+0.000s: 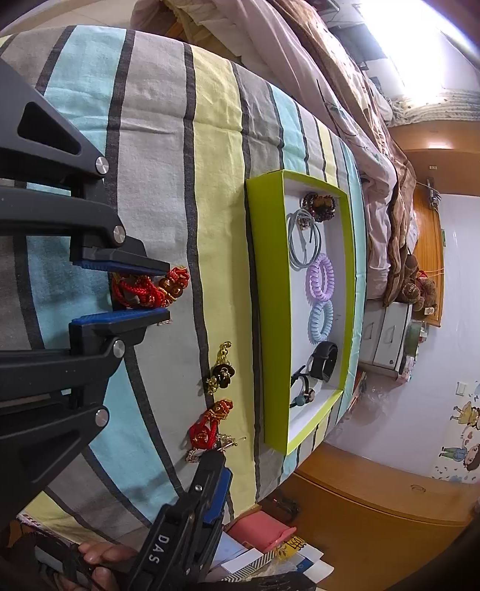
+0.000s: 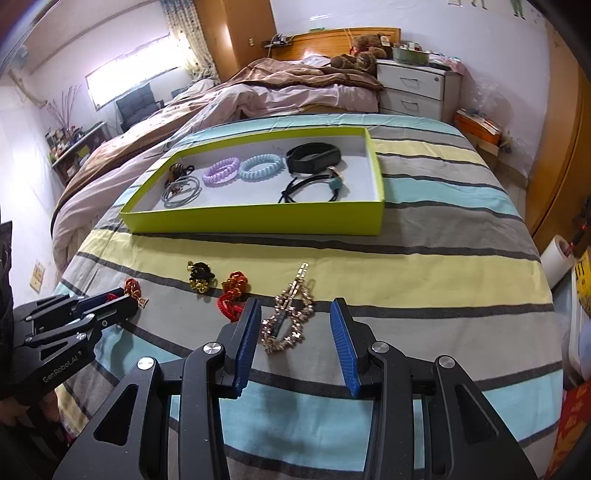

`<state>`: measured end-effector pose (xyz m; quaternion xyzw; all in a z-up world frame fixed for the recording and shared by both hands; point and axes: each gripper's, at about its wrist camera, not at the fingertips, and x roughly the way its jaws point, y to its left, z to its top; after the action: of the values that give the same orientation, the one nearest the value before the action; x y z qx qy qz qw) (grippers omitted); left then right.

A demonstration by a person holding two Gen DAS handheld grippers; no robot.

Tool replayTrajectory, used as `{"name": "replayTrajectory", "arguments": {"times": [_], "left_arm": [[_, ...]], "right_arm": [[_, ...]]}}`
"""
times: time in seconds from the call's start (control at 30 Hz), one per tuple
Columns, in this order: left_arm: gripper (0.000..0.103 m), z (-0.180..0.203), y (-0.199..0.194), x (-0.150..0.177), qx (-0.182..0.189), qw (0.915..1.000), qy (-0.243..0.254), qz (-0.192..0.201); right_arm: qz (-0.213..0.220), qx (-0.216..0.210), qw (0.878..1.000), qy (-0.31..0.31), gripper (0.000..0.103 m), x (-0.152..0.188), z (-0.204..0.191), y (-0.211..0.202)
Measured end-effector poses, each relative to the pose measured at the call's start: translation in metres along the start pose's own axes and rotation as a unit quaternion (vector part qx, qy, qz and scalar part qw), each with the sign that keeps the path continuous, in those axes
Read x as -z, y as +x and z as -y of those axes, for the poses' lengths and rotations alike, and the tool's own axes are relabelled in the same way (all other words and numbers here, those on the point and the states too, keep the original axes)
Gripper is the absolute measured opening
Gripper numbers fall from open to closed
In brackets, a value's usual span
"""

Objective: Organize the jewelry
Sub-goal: 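Close the right tool on the gold rhinestone pendant, then carry the red ornament in the left tool into the box while the right tool carries the pendant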

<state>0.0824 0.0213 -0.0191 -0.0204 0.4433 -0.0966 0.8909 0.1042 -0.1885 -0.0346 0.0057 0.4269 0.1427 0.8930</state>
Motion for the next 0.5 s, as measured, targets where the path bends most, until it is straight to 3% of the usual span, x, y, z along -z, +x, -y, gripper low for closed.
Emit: {"name": "replayTrajectory", "arguments": {"times": [0.03, 0.1, 0.27, 0.5], "left_arm": [[0.018, -0.0006, -0.0003, 0.0002, 0.002, 1.0000, -0.003, 0.001], [0.018, -0.0017, -0.0005, 0.0003, 0.006, 1.0000, -0.006, 0.002], [0.018, -0.0030, -0.0005, 0.0000, 0.008, 1.0000, -0.006, 0.002], [0.018, -0.0029, -0.0005, -0.0002, 0.007, 1.0000, -0.005, 0.002]], "right_arm": [[0.000, 0.002, 1.000, -0.002, 0.040, -0.0001, -0.0014, 0.0008], [-0.002, 0.005, 1.000, -0.008, 0.027, -0.0002, -0.0039, 0.0024], [-0.013, 0.014, 1.000, -0.020, 0.017, 0.0013, -0.0080, 0.0066], [-0.013, 0.030, 0.999, -0.020, 0.014, 0.0022, -0.0025, 0.0041]]}}
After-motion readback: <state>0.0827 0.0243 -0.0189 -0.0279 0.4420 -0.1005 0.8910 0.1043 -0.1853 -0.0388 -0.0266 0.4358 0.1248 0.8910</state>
